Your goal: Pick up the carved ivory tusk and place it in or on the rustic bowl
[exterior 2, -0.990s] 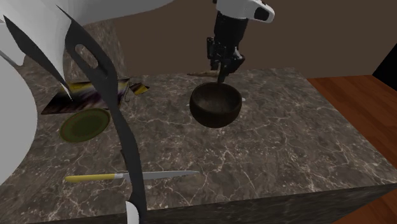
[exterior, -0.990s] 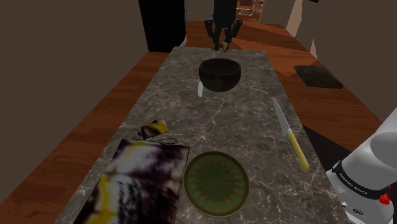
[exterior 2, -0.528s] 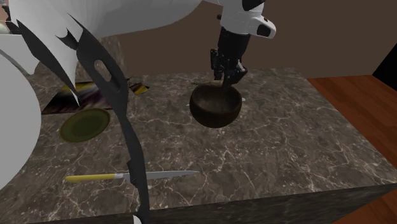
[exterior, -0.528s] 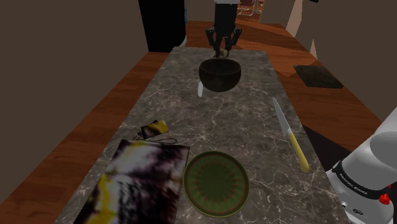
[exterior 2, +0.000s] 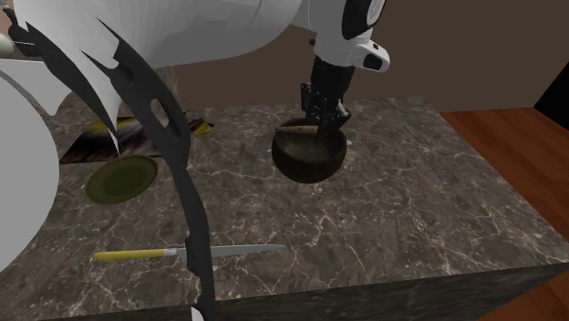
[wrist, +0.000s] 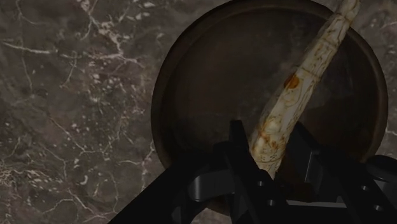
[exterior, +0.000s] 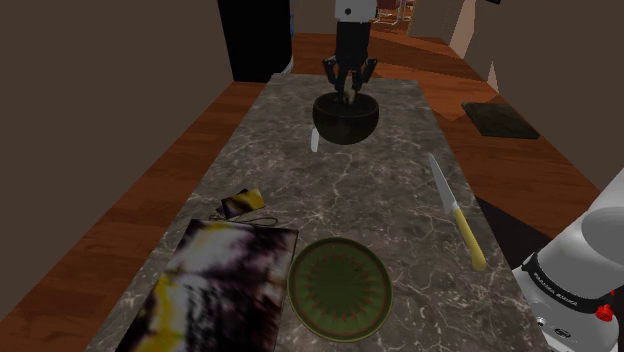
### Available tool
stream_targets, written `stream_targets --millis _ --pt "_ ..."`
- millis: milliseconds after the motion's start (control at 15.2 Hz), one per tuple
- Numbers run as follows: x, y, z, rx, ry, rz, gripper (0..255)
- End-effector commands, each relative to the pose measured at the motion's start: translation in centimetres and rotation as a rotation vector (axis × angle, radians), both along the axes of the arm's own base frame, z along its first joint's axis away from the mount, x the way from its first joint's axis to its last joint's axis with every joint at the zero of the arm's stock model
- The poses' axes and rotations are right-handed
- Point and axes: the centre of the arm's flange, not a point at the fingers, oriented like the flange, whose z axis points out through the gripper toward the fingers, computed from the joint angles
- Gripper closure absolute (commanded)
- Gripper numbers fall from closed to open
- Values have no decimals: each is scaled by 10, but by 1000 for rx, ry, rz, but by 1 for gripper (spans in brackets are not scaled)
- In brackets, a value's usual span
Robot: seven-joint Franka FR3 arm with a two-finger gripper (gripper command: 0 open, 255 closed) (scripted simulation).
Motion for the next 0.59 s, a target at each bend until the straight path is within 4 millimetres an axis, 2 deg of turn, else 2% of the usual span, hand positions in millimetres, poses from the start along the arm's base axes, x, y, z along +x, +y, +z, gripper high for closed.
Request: stream_targets --millis 0,198,264,528 --pt "0 0 0 0 0 0 255" --pt "0 0 0 0 0 0 255" --pt "0 0 0 0 0 0 0" --pt "0 0 0 0 0 0 0"
